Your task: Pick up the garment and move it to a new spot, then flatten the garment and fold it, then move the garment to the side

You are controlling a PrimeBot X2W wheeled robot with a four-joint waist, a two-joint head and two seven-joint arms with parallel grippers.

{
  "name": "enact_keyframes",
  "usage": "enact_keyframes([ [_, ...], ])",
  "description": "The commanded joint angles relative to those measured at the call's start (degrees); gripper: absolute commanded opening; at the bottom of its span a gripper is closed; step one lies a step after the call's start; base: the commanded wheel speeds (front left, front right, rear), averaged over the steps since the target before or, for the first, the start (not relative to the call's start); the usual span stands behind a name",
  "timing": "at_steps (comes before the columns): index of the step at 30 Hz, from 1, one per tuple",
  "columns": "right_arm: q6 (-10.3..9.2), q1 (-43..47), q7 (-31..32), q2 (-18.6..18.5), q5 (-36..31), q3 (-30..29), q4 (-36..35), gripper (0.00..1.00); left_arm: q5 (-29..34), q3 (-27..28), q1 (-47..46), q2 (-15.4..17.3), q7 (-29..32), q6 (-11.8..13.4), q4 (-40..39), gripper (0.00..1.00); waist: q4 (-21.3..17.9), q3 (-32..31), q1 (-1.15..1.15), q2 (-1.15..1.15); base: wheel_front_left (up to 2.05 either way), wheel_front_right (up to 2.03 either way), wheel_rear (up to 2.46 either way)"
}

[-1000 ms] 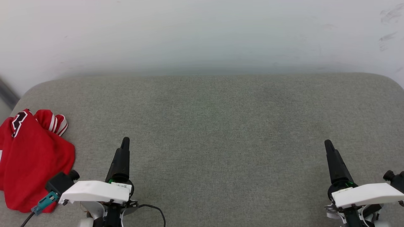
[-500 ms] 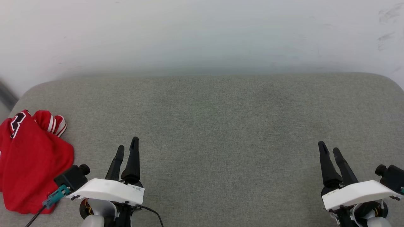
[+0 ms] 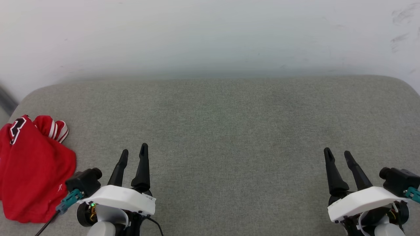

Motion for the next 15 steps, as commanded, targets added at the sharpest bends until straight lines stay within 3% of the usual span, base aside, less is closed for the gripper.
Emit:
enact_keyframes([
  [1,-0.01,-0.74,-0.5,0.02,-1.99,0.13,-0.77,1.0,1.8,-0.17,-1.36,0.36,-0.63,0.16,-0.28,1.0,0.09,0.0,0.0,0.0,0.0,0.0,0.0],
  [15,-0.01,-0.49,-1.42,0.42,-11.12,-0.11,-0.96,1.0,10.55,-1.41,-1.97,0.43,-2.68,0.53,0.47,1.0,0.74,-0.02,0.0,0.0,0.0,0.0,0.0],
])
